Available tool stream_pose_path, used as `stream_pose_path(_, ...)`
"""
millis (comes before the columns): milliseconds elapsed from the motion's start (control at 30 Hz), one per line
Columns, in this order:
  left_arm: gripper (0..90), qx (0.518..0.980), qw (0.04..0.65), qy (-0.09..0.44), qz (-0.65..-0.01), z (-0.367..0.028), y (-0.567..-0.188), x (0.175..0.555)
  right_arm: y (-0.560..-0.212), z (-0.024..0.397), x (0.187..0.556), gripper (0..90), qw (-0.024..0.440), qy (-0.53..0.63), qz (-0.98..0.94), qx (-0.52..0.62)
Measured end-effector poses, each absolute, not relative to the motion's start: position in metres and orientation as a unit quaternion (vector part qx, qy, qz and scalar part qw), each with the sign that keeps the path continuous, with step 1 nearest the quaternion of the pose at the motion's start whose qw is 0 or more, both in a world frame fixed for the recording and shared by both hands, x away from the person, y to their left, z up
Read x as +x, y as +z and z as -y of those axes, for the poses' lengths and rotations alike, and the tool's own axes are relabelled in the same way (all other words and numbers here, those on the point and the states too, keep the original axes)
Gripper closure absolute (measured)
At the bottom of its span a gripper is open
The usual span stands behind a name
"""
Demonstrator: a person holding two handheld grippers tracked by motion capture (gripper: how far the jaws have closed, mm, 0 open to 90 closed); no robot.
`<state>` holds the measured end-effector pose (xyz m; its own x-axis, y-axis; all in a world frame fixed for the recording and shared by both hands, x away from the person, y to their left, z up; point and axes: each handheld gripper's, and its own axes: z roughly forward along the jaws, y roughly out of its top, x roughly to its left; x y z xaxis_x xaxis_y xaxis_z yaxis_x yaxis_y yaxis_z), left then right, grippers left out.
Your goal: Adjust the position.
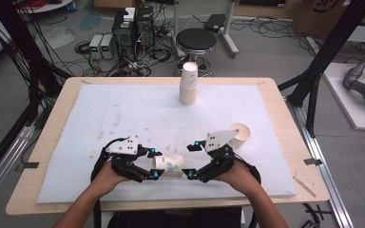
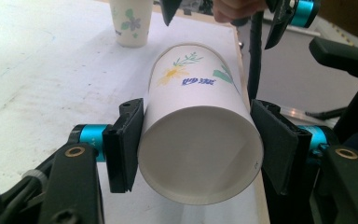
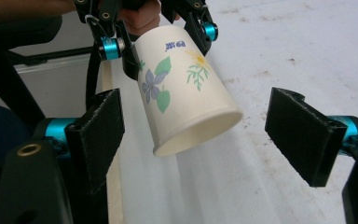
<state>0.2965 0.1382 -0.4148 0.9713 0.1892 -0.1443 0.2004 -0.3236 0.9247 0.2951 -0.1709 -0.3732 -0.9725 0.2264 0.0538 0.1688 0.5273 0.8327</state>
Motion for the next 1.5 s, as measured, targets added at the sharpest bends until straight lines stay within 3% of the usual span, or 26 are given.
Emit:
stream_pose_path(667,37.5,0.756,0.644,0.001,-0.113,-0.159,-0.42,0.291,-0.408,0.183,0.289,20.3,0.031,0.535,-0.835,0.122)
stream_pose_path(1500,37.4,0.749,0.658,-0.023,-0.076,-0.145,-0.419,0.283,-0.413,0.168,0.286,20.2,-0.016,0.545,-0.833,0.094)
